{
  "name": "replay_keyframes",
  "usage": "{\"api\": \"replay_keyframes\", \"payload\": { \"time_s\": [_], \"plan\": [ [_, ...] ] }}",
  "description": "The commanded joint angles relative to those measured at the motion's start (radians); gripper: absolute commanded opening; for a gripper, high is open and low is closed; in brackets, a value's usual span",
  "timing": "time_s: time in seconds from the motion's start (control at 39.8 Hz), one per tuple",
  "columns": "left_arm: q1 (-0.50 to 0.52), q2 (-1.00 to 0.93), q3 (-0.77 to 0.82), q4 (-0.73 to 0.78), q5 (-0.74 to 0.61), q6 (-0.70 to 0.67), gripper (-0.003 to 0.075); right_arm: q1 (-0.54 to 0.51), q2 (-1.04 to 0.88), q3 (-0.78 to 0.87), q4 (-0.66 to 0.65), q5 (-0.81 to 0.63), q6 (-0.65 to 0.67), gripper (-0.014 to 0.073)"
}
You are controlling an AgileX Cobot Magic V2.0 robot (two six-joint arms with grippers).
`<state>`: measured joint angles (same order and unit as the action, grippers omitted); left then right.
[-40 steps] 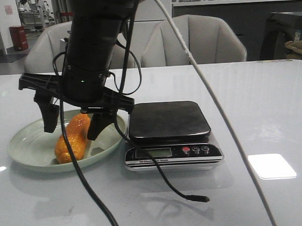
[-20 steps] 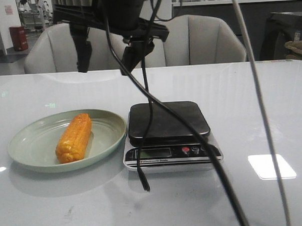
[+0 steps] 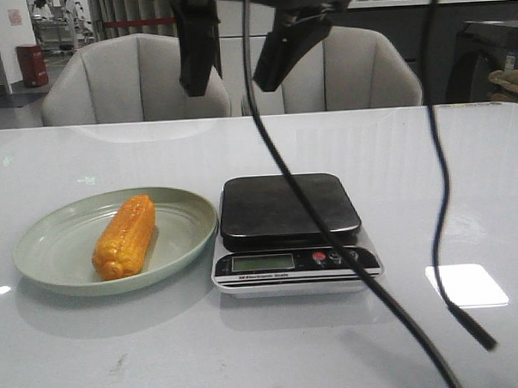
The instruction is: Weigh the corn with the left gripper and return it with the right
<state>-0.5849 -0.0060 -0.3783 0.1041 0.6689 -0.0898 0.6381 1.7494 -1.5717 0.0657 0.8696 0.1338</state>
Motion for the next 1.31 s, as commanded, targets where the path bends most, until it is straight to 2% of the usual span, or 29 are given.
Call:
{"api": "replay_keyframes", "payload": {
  "time_s": [0.0,0.38,0.81,0.96,1.13,1.28],
  "plan": [
    [0.001,0.005,-0.024,0.005,-0.069,-0.002,0.0113,-0.006,-0.154,0.077,-0.023,-0.09,-0.012,0.0553],
    [0.001,0.005,-0.024,0.005,-0.069,-0.002,0.0113,-0.006,-0.637,0.561,-0.066,-0.378,-0.013,0.0553],
    [0.001,0.005,-0.024,0.005,-0.069,-0.002,0.0113,-0.006,-1.26,0.935,-0.152,-0.398,-0.013,0.0553],
    [0.001,0.005,-0.024,0.005,-0.069,-0.002,0.0113,-0.006,-1.469,1.061,-0.171,-0.461,-0.013,0.0553],
    [0.001,0.005,-0.024,0.005,-0.069,-0.002,0.0113,-0.006,-1.634,1.202,-0.177,-0.548,-0.013,0.0553],
    [0.001,0.005,-0.024,0.005,-0.069,-0.002,0.0113,-0.006,-1.683,1.295,-0.182,-0.575,-0.013,0.0553]
  ]
}}
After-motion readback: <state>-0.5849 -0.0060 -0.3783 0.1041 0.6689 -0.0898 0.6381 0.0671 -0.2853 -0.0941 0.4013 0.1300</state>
